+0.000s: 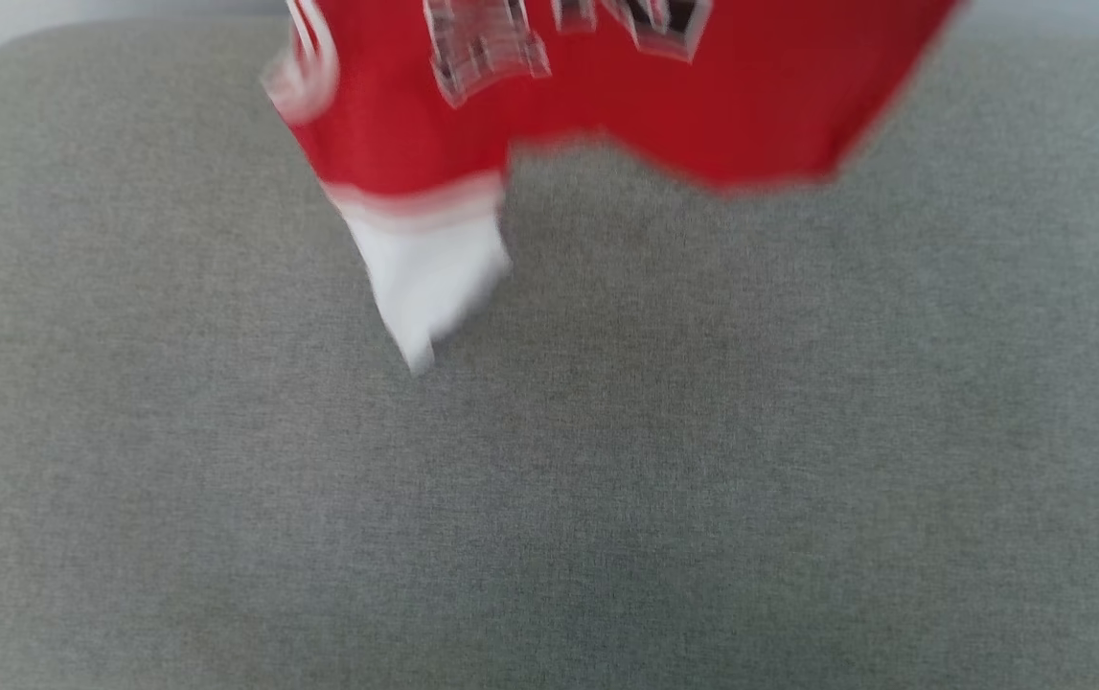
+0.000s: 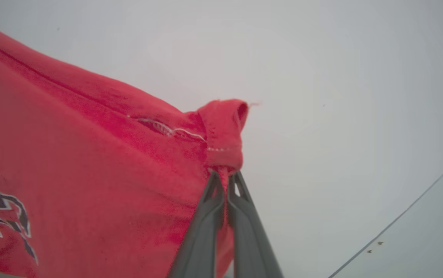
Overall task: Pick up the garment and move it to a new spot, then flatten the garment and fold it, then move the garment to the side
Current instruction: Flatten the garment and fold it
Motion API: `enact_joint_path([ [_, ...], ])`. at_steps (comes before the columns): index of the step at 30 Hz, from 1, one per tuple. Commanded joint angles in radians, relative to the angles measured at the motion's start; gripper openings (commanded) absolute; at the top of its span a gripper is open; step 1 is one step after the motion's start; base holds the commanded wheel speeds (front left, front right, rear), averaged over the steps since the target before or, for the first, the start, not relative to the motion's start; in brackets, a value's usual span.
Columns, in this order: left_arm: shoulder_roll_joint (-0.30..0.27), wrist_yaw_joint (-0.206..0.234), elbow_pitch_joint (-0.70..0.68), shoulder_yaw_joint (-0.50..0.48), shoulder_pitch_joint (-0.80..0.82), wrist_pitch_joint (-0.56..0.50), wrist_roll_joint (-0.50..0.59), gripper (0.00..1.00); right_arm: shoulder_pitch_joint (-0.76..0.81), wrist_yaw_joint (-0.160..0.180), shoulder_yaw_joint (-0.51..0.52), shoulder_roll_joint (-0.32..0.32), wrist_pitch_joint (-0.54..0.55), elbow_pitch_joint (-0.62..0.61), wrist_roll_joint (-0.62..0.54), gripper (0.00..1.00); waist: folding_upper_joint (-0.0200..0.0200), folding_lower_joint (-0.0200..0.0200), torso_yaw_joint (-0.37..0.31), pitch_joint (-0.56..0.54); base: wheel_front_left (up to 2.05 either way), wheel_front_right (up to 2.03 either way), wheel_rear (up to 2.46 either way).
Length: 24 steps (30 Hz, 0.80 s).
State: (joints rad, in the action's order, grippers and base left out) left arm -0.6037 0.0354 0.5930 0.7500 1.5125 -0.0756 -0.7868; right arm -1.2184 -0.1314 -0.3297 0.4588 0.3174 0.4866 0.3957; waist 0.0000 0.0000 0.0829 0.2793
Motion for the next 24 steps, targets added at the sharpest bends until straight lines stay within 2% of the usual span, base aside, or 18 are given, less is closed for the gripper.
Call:
enact_joint_path([
  [1,0.007,0.001,0.028,-0.009,0.060,0.112,0.055,0.00,-0.045,0.002,0.027,-0.016,-0.094,0.036,-0.062,0.00,0.0000,0.0000,-0.002,0.026,0.00,0.00,0.00],
  [3,0.027,0.004,0.073,-0.019,0.095,0.221,0.089,0.00,-0.079,0.002,0.048,-0.043,-0.204,0.082,-0.139,0.00,0.0000,0.0000,0.002,0.032,0.00,0.00,0.00],
  [4,0.037,-0.008,0.090,-0.017,0.105,0.260,0.098,0.00,-0.090,0.002,0.057,-0.054,-0.242,0.109,-0.167,0.00,0.0000,0.0000,0.005,0.033,0.00,0.00,0.00],
  [8,0.053,-0.075,0.140,-0.003,0.094,0.305,0.095,0.00,-0.083,0.002,0.060,-0.085,-0.312,0.199,-0.227,0.00,0.0000,0.0000,0.015,0.027,0.00,0.00,0.00],
  [11,0.051,-0.123,0.161,0.037,0.022,0.260,0.077,0.00,-0.034,0.002,0.036,-0.091,-0.300,0.245,-0.207,0.00,0.0000,0.0000,0.024,0.022,0.00,0.00,0.00],
  [14,0.036,-0.151,0.152,0.073,-0.072,0.170,0.020,0.00,0.035,0.002,-0.003,-0.084,-0.274,0.260,-0.152,0.00,0.0000,0.0000,0.030,0.016,0.00,0.00,0.00],
  [19,-0.003,-0.161,0.102,0.106,-0.238,0.045,-0.080,0.00,0.165,0.002,-0.048,-0.062,-0.226,0.249,-0.065,0.00,0.0000,0.0000,0.036,0.008,0.00,0.00,0.00],
  [24,-0.077,-0.163,-0.021,0.144,-0.442,-0.125,-0.207,0.00,0.330,0.002,-0.097,-0.026,-0.142,0.186,0.054,0.00,0.0000,0.0000,0.039,-0.004,0.00,0.00,0.00],
])
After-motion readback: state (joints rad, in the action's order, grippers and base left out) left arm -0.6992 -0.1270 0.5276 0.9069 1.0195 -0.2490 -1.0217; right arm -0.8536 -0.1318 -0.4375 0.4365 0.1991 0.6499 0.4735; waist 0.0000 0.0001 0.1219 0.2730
